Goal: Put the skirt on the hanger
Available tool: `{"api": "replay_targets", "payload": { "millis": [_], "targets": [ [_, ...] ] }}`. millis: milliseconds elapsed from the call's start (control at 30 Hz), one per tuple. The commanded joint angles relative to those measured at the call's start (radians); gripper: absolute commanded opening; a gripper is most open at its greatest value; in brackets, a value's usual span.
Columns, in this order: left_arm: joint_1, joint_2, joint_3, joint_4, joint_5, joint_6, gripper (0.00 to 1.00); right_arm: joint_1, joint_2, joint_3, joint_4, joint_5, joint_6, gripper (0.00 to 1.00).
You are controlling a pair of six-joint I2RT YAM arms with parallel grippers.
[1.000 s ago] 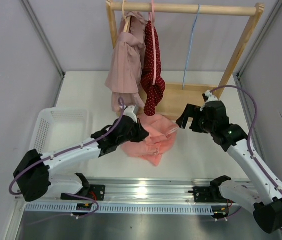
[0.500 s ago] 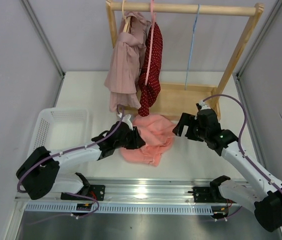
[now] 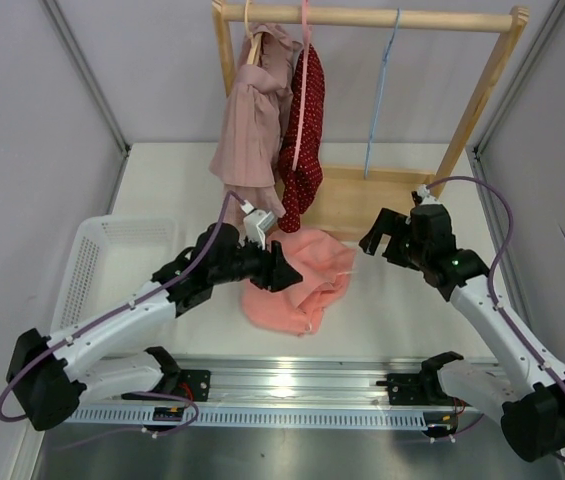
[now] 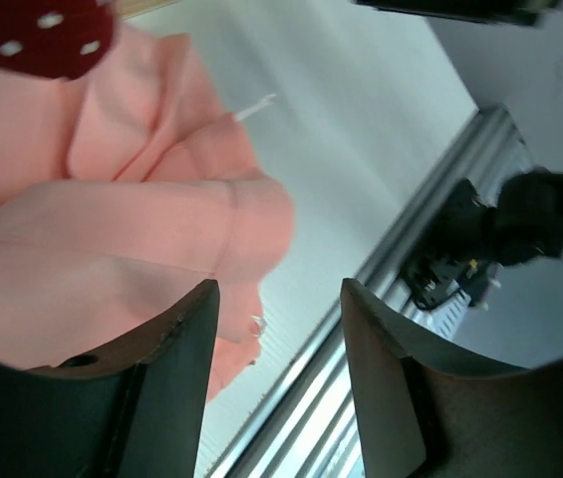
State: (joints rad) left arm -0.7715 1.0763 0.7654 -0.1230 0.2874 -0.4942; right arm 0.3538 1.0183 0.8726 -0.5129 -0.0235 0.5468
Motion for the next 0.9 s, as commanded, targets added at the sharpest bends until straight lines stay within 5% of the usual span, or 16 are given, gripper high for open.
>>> {"api": "replay_targets", "payload": {
  "millis": [0, 167, 400, 633, 733, 800, 867],
  "targets": [
    [-0.024, -0.049, 0.084, -0.033, 0.209, 0.097, 0.58, -0.027, -0.032, 0.045, -0.039, 0.022, -0.01, 0.99],
    [-0.175, -0.013, 0.366, -0.038, 0.15, 0.158, 0.61, -0.084, -0.087, 0.042, -0.049, 0.022, 0.002, 0.99],
    [-0.268, 0.242, 0.82, 0.062, -0.399, 0.233, 0.62, -0.134, -0.087, 0.043, -0.061, -0.012, -0.01, 0.99],
    [-0.269, 0.789, 1.319, 0.102, -0.721, 0.437, 0.63, -0.167, -0.086, 0.062, -0.062, -0.035, -0.024, 0.99],
    [-0.247, 1.048, 1.857, -0.004, -0.838, 0.491, 0.62, -0.188, -0.087, 0.054, -0.044, -0.055, -0.027, 0.99],
    [-0.236, 1.112, 1.916, 0.006, -0.884, 0.518, 0.62, -0.19, -0.087, 0.054, -0.041, -0.065, -0.025, 0.99],
    [-0.209, 1.081, 1.8, 0.1, -0.884, 0.507, 0.62, -0.191, -0.089, 0.058, -0.044, -0.075, -0.03, 0.99]
  ]
}}
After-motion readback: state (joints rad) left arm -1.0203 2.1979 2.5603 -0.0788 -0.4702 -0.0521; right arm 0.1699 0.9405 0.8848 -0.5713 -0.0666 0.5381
